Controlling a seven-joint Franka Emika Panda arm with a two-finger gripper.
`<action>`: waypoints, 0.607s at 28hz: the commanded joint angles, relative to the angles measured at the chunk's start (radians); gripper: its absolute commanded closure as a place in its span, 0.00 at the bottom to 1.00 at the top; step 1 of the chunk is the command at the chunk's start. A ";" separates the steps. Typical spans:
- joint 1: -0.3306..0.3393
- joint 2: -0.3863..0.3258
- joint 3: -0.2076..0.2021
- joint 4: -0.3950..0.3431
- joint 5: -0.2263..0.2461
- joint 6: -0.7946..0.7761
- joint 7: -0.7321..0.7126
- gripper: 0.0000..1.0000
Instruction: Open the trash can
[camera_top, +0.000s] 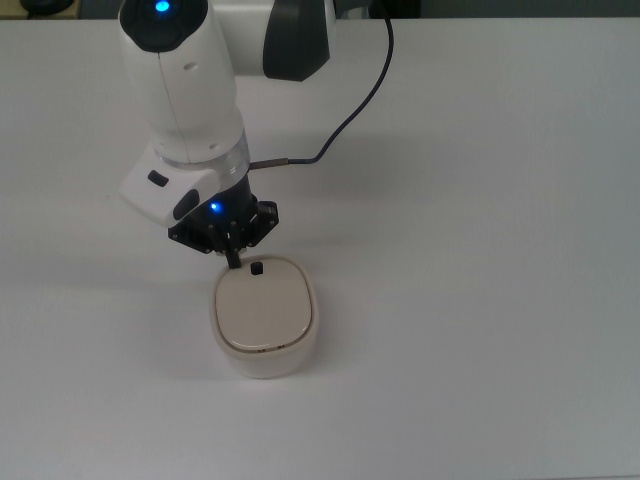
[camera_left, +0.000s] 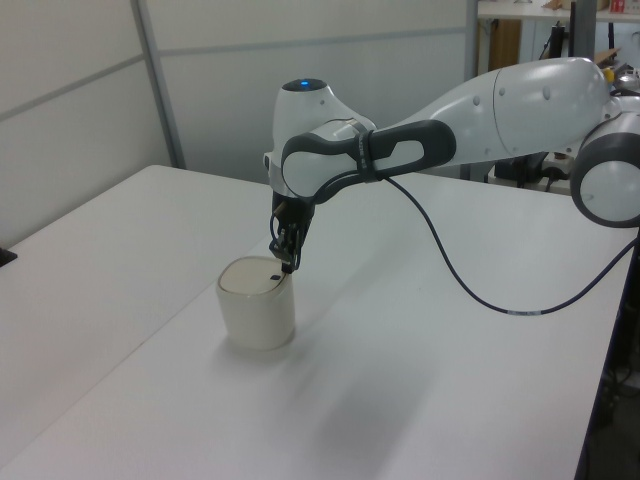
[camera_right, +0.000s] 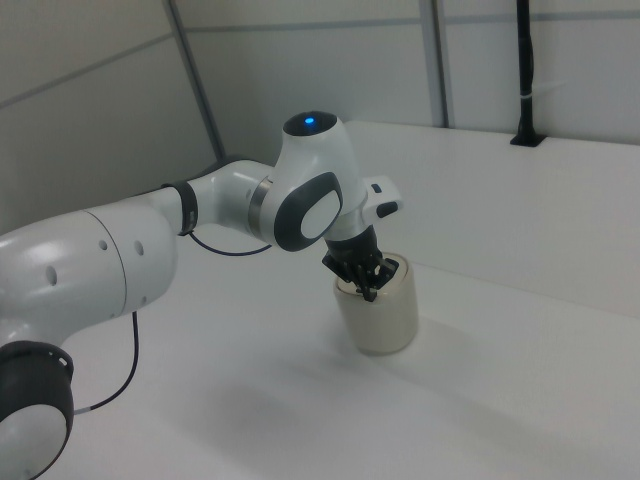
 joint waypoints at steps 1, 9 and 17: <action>0.001 -0.001 -0.003 -0.012 0.006 0.004 -0.014 1.00; 0.004 -0.004 -0.002 0.011 0.072 0.009 -0.011 1.00; 0.008 -0.004 0.000 0.026 0.091 0.010 -0.006 1.00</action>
